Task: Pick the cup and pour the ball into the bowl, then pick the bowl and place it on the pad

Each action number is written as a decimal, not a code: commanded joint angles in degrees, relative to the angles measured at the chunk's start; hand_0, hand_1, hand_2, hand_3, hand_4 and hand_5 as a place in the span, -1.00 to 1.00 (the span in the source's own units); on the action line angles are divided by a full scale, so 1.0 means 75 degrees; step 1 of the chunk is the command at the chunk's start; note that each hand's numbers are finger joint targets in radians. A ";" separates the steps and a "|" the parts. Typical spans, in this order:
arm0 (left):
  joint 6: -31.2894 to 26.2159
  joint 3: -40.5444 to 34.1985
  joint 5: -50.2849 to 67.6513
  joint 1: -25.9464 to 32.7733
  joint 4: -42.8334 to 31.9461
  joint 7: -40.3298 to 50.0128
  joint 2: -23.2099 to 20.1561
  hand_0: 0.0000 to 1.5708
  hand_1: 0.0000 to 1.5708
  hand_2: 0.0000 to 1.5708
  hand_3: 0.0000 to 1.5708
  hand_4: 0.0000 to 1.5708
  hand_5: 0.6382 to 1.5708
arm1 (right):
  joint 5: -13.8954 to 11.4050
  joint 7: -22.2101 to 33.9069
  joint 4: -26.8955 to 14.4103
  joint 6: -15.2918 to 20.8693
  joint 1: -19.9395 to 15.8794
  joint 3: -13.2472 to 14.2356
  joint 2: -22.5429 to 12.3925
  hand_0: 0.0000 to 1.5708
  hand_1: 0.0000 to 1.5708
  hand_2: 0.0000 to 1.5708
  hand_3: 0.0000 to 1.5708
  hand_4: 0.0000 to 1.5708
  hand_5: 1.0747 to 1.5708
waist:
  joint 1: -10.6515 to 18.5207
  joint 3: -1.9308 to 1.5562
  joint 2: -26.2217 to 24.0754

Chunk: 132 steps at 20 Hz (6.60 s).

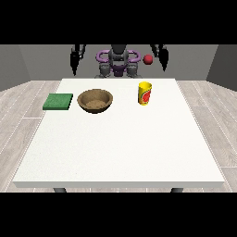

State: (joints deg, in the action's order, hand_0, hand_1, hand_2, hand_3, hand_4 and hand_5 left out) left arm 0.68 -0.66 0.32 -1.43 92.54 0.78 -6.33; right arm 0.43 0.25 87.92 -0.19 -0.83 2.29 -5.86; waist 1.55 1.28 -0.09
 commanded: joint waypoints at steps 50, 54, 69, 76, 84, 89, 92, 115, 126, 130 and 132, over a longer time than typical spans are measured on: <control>0.0141 -0.1214 0.0022 -0.2885 -0.5345 -0.3949 0.0073 -1.00 -1.00 -1.00 -1.00 -0.76 0.68 | 0.2006 -0.0436 0.0151 -0.1478 -0.1109 0.1752 -0.0911 -1.00 -1.00 -1.00 -1.00 -0.15 0.97 | -0.1062 -0.0169 0.1491; 0.0122 -0.1423 0.0095 -0.2999 -0.6271 -0.4530 0.0018 -1.00 -1.00 -1.00 -1.00 -0.54 0.77 | 0.2239 -0.0067 0.0305 -0.1512 -0.1217 0.1993 -0.1178 -1.00 -1.00 -1.00 -1.00 -0.14 0.97 | -0.1155 -0.0168 0.1449; 0.2474 -0.0939 -0.1303 -0.3624 -0.7261 -0.4500 0.0064 0.62 0.62 1.00 1.00 0.77 0.71 | 0.3173 0.0294 -0.0261 -0.2394 -0.1123 0.2627 -0.1867 -1.00 -1.00 -1.00 -0.66 -0.19 0.99 | -0.1466 -0.0176 0.0951; 0.4395 0.0807 -0.3878 -0.4504 -0.7302 -0.2426 -0.0003 0.70 0.70 1.00 1.00 0.79 0.90 | 0.3112 0.0702 -0.0979 -0.2424 -0.1338 0.2586 -0.2106 -1.00 -1.00 -1.00 -0.68 -0.19 0.97 | -0.1421 -0.0215 0.0057; 0.4792 0.2520 -0.6793 -0.5661 -0.8366 0.0766 0.0188 0.71 0.71 1.00 1.00 0.84 0.93 | 0.3062 0.0272 -0.1948 -0.2786 -0.1059 0.2742 -0.2129 -1.00 -1.00 -1.00 -1.00 -0.13 0.95 | -0.1283 -0.0197 -0.0364; 0.4048 0.3354 -0.7676 -0.6282 -0.8476 0.2365 0.0820 0.73 0.73 1.00 1.00 0.87 0.91 | 0.3120 0.0003 -0.2534 -0.3211 -0.1159 0.2809 -0.2281 -1.00 -1.00 -1.00 -1.00 -0.14 0.94 | -0.1303 -0.0187 -0.0416; 0.3405 0.3786 -0.8244 -0.6971 -0.8520 0.3351 0.0833 0.67 0.67 1.00 1.00 0.87 0.91 | 0.2865 0.0170 -0.2658 -0.2861 -0.1374 0.2622 -0.2162 -1.00 -1.00 -1.00 -0.78 -0.11 0.96 | -0.1313 -0.0183 -0.0580; 0.0988 0.4883 -0.9570 -0.7583 -0.6458 0.4395 0.0547 -0.59 -0.59 0.90 0.97 0.41 1.00 | 0.2582 -0.0151 -0.3412 -0.2293 -0.2153 0.2656 -0.2138 -1.00 -1.00 -1.00 -0.77 -0.06 0.93 | -0.0565 -0.0166 -0.0548; 0.2037 0.0476 -0.3960 -0.6682 -0.3930 0.2125 0.0270 -1.00 -1.00 -1.00 -1.00 0.46 0.99 | 0.2417 -0.0316 -0.3386 -0.1429 -0.2078 0.2936 -0.1996 -1.00 -1.00 -1.00 -1.00 0.00 0.94 | 0.0960 -0.0051 -0.0316; 0.0771 -0.0834 -0.1896 -0.6707 -0.3388 0.1476 -0.0095 -1.00 -1.00 -1.00 -1.00 0.35 1.00 | 0.2382 -0.0431 -0.3600 -0.1065 -0.1939 0.3033 -0.1726 -1.00 -1.00 -1.00 -1.00 -0.01 0.95 | 0.1445 -0.0103 0.0094; -0.0058 -0.1267 -0.1068 -0.6749 -0.3283 0.1327 -0.0332 -1.00 -1.00 -1.00 -1.00 0.34 0.99 | 0.2368 -0.0692 -0.3699 -0.0933 -0.1826 0.3036 -0.1442 -1.00 -1.00 -1.00 -1.00 -0.05 0.97 | 0.1579 -0.0139 0.0253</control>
State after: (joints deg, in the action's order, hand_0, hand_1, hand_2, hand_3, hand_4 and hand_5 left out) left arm 8.18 -2.38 -20.11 -51.87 64.95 14.17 -6.35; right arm 18.46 -3.24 61.18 -9.23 -15.36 24.77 -19.01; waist 10.76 0.50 -0.34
